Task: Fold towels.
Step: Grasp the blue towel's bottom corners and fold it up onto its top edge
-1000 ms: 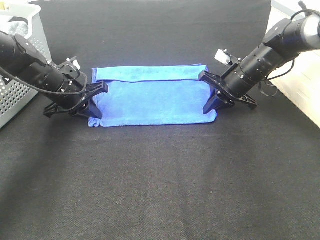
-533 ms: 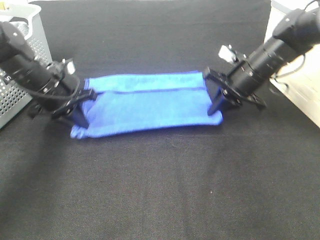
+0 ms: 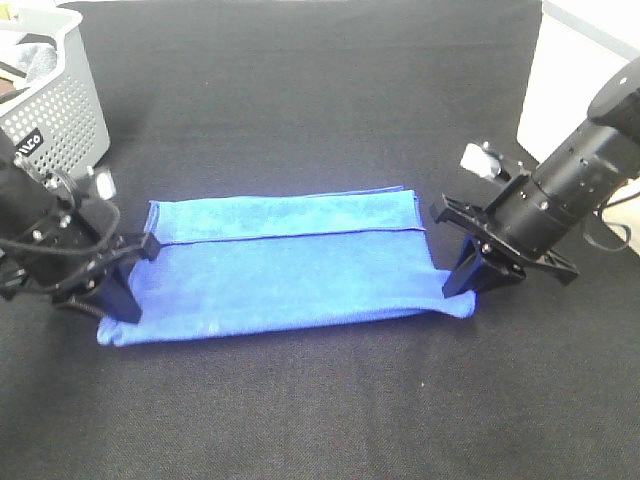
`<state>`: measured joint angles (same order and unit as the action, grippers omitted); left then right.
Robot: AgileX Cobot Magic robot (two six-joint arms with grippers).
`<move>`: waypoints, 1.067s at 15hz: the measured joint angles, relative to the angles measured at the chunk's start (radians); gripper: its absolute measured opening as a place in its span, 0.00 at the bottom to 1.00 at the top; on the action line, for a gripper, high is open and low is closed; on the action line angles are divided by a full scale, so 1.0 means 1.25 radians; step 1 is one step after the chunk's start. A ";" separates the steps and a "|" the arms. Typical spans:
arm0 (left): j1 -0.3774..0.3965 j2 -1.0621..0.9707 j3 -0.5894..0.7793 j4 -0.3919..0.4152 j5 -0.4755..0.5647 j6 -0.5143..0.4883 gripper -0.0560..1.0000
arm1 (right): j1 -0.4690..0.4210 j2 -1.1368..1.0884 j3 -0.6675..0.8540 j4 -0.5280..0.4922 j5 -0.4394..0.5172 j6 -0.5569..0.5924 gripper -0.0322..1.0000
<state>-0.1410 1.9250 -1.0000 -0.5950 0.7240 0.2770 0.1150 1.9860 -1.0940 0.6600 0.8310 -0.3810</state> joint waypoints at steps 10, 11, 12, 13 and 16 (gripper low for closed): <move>0.029 0.074 -0.289 0.052 -0.074 -0.095 0.09 | 0.001 0.134 -0.382 -0.056 0.006 0.030 0.03; 0.029 0.109 -0.328 0.053 -0.066 -0.093 0.09 | 0.001 0.157 -0.406 -0.062 0.007 0.038 0.03; 0.029 0.135 -0.354 0.055 -0.058 -0.093 0.09 | 0.001 0.179 -0.423 -0.065 0.006 0.041 0.03; 0.029 0.166 -0.379 0.058 -0.053 -0.093 0.09 | 0.001 0.199 -0.434 -0.068 0.005 0.041 0.03; 0.029 0.216 -0.405 0.058 -0.042 -0.096 0.15 | 0.001 0.241 -0.448 -0.070 -0.018 0.041 0.10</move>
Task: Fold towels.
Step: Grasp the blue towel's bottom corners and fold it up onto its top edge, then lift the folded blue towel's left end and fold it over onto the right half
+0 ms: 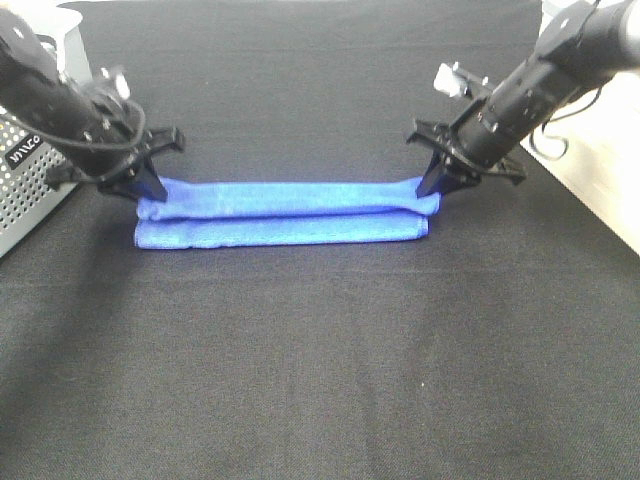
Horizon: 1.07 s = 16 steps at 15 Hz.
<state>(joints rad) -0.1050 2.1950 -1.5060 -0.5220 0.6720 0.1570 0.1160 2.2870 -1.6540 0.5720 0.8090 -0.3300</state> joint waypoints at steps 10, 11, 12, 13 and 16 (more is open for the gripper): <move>0.002 0.006 -0.008 0.043 -0.015 -0.026 0.86 | -0.001 0.004 0.000 -0.006 0.082 0.000 0.93; 0.002 0.014 -0.008 0.042 -0.015 -0.027 0.86 | -0.001 0.004 0.000 -0.006 0.082 0.000 0.93; 0.002 0.025 -0.008 0.032 -0.015 -0.027 0.86 | -0.001 0.004 0.000 -0.006 0.082 0.000 0.93; 0.002 0.038 -0.008 0.015 -0.014 -0.027 0.86 | -0.001 0.004 0.000 -0.006 0.082 0.000 0.93; 0.002 0.053 -0.012 -0.007 -0.018 -0.027 0.82 | -0.001 0.004 0.000 -0.006 0.082 0.000 0.93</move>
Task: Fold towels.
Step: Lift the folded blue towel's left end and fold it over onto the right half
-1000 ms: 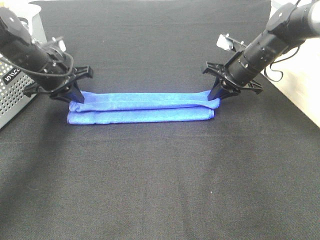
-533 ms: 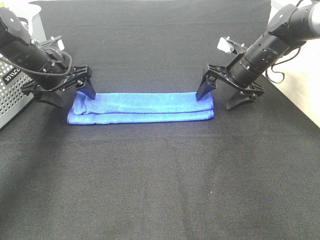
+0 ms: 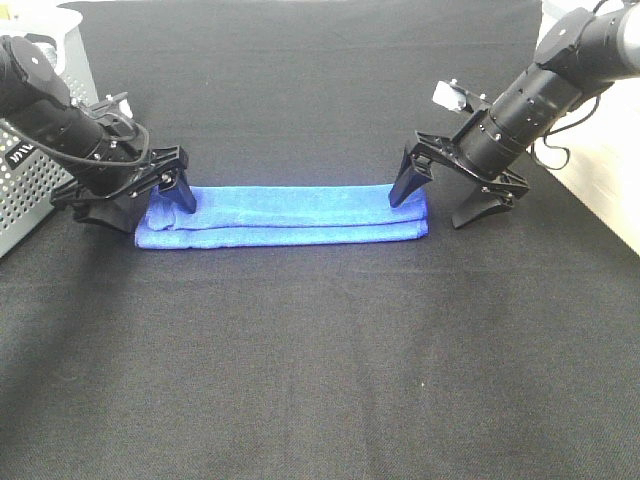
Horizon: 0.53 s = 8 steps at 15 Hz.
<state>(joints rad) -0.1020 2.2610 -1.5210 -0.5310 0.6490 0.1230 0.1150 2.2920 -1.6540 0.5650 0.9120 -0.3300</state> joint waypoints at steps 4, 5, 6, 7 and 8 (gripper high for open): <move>0.000 0.018 -0.002 -0.020 -0.022 0.015 0.42 | 0.000 0.000 0.000 0.000 -0.001 0.000 0.93; -0.002 0.019 -0.002 -0.023 -0.025 0.022 0.32 | 0.000 0.000 0.000 0.000 -0.002 0.000 0.93; -0.005 0.023 -0.002 -0.027 -0.026 0.024 0.21 | 0.000 0.000 0.000 0.000 -0.003 0.000 0.93; -0.005 0.023 -0.002 -0.030 -0.027 0.024 0.13 | 0.000 0.000 0.000 0.000 -0.003 0.000 0.93; -0.002 0.023 -0.002 -0.030 -0.026 0.024 0.13 | 0.000 0.000 0.000 0.000 -0.004 0.000 0.93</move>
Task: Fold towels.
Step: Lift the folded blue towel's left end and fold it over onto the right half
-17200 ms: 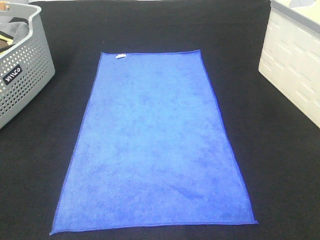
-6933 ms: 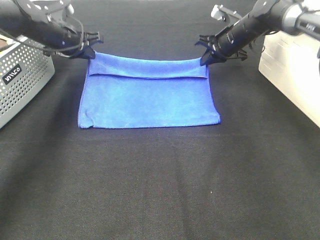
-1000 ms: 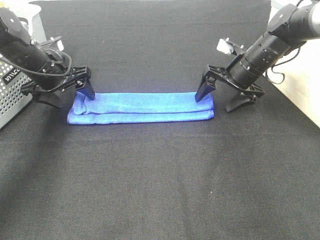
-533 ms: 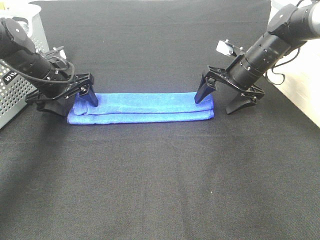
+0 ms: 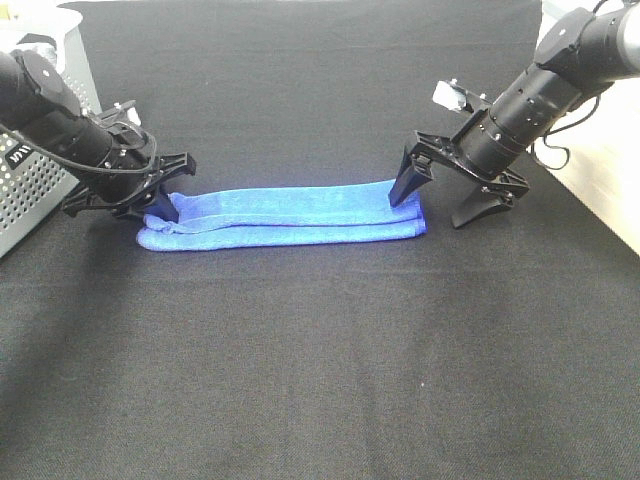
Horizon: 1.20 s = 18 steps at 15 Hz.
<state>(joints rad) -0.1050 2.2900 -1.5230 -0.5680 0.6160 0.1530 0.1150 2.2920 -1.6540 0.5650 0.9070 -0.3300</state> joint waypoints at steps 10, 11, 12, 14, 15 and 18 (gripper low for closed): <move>-0.007 -0.143 -0.127 0.297 0.289 -0.206 0.13 | 0.000 0.000 0.000 0.014 0.097 0.025 0.93; -0.033 -0.143 -0.147 0.280 0.312 -0.219 0.13 | 0.000 0.000 0.000 0.016 0.110 0.026 0.93; -0.065 -0.143 -0.164 0.258 0.321 -0.239 0.13 | 0.000 0.000 0.000 0.016 0.116 0.027 0.93; -0.141 -0.137 -0.196 0.207 0.313 -0.286 0.13 | 0.000 0.000 0.000 0.017 0.129 0.028 0.93; -0.178 -0.125 -0.215 0.187 0.302 -0.306 0.13 | 0.000 0.000 0.000 0.020 0.129 0.028 0.93; -0.257 -0.018 -0.311 0.146 0.249 -0.389 0.13 | 0.000 -0.043 0.000 0.020 0.126 0.030 0.93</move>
<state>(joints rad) -0.4260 2.2680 -1.9120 -0.3850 0.9270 -0.3330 0.1150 2.2380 -1.6540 0.5900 1.0640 -0.2930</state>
